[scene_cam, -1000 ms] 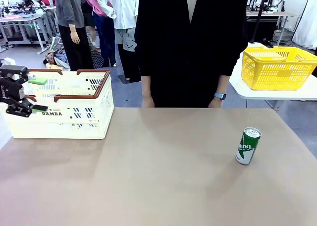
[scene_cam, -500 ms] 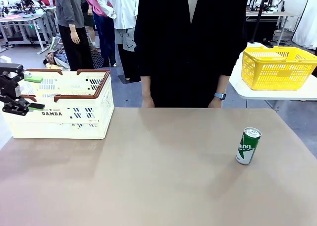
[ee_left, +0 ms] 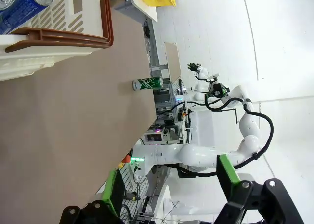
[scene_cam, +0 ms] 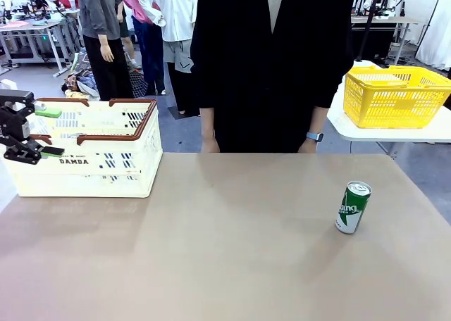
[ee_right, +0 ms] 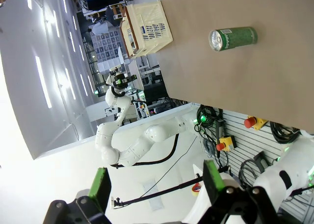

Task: Place the drinks into the Shopping basket.
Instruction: Pick up one drink and place it into the Shopping basket.

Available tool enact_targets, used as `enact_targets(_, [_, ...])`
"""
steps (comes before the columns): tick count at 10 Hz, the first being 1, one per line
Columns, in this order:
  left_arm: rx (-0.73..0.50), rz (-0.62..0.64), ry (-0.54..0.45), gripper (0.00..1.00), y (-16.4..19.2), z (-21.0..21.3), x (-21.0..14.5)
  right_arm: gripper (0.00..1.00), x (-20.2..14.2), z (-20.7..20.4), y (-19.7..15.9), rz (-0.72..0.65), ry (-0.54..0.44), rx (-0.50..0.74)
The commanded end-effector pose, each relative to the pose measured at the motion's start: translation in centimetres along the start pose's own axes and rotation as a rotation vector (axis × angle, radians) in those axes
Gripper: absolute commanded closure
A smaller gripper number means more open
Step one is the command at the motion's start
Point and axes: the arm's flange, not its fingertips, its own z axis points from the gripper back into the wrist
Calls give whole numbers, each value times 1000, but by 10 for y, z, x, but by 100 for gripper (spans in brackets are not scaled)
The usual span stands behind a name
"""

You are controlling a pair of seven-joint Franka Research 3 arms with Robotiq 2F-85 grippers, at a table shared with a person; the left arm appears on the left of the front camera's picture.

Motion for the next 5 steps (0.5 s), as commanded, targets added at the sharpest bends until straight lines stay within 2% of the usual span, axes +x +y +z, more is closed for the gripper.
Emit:
enact_targets(1, [-5,3,5,0,-4,1,-1,0,-1,0,4,-8,4,4])
enact_targets(3, [-5,3,5,0,-4,1,-1,0,0,0,0,0,0,0])
enact_targets(4, [-5,3,5,0,-4,1,-1,0,1,-38,34,4,67,-269])
enact_targets(5, [-5,3,5,0,-4,1,-1,0,12,-106,67,75,197,-490])
